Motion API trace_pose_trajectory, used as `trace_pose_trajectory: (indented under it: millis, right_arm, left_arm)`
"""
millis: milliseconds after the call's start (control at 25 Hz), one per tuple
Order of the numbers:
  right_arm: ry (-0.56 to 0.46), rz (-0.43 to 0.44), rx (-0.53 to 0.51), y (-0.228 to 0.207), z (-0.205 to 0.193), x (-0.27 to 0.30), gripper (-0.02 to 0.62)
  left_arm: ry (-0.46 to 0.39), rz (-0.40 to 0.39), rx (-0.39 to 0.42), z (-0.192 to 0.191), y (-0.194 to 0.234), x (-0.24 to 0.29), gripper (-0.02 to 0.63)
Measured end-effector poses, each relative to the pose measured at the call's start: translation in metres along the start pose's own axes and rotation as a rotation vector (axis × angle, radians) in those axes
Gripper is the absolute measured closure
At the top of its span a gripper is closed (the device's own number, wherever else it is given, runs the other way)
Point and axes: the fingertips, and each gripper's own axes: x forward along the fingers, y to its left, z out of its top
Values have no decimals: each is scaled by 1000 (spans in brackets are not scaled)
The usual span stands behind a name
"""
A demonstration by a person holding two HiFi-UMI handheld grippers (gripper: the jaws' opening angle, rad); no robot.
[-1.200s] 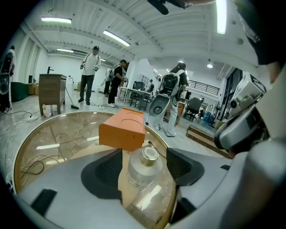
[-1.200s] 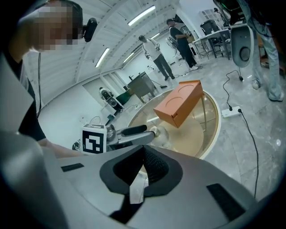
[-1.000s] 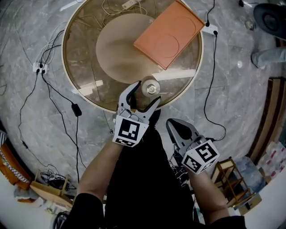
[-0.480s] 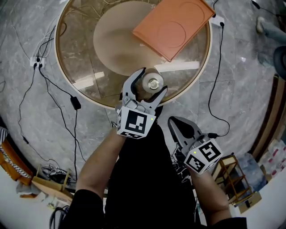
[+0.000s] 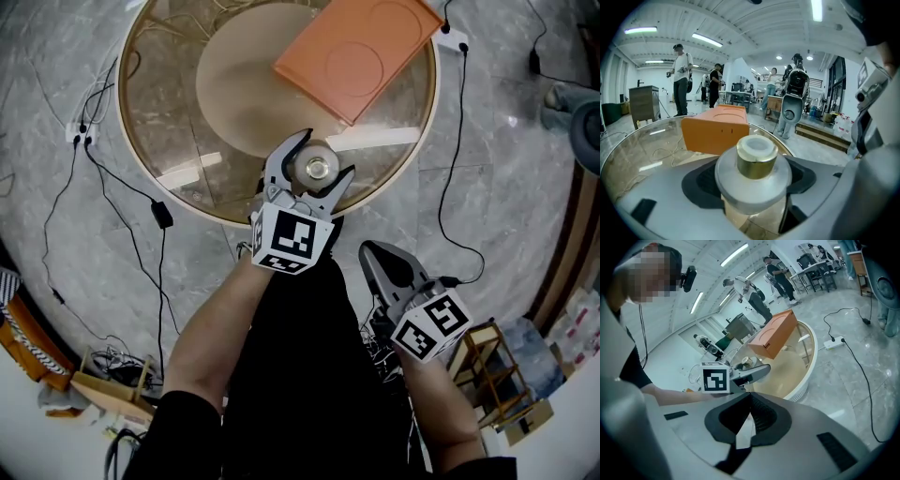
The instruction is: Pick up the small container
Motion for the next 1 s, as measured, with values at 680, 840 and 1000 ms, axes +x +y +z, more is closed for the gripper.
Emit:
trace_pose_trajectory:
  millis: [680,840,1000]
  right_arm:
    - [-82,30,-149,103,85,-72,581]
    - [-88,58,-209,147,109,-97,581]
    - [-116,45,-220,180,134,-132,581]
  left_arm:
    - [-56,70,-41,149,19,-107,256]
    - [-87,94,-19,213,21,-145,256]
    - [-88,105,2,264,9,-186,256]
